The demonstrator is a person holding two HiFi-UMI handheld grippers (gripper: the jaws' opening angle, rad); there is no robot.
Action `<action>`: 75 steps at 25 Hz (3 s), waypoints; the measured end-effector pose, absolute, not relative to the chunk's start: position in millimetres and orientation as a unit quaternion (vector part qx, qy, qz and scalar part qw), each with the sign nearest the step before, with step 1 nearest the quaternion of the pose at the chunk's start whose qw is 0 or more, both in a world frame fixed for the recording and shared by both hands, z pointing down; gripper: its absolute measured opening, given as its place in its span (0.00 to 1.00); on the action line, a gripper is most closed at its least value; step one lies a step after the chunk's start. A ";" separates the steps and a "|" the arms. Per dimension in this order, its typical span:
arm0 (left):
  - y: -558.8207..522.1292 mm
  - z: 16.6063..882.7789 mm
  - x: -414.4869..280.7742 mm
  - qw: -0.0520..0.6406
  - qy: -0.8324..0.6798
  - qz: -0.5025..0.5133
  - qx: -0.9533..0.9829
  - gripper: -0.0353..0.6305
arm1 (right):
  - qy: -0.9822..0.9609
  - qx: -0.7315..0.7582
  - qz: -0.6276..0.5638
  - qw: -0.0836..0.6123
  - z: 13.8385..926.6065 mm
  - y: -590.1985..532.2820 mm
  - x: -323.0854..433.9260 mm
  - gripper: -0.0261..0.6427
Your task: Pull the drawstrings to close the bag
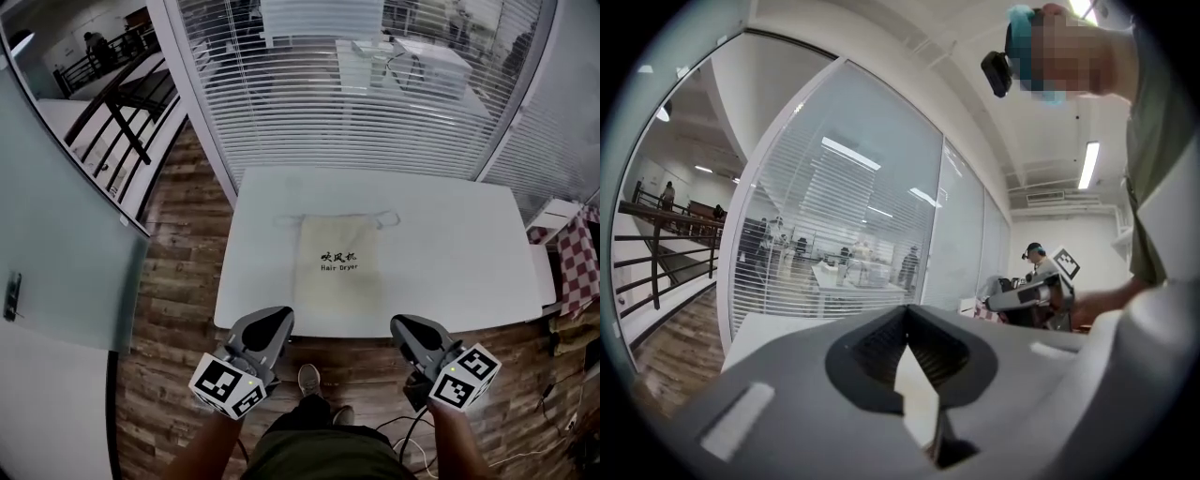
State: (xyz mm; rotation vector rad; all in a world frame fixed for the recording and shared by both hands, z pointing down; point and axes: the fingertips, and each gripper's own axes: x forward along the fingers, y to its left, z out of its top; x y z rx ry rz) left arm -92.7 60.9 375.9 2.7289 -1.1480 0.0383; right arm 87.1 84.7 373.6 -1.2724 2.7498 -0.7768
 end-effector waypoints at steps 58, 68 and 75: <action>-230.2 530.6 -85.5 0.175 -0.469 0.162 0.850 0.06 | 0.848 -0.432 -0.280 -0.125 523.4 -223.4 192.3 0.05; -275.8 594.5 -138.6 0.186 -0.476 0.224 0.830 0.08 | 0.798 -0.501 -0.248 -0.225 580.5 -262.8 224.2 0.07; -292.4 643.4 -165.3 0.182 -0.467 0.298 0.813 0.17 | 0.763 -0.538 -0.244 -0.262 613.2 -273.8 240.7 0.17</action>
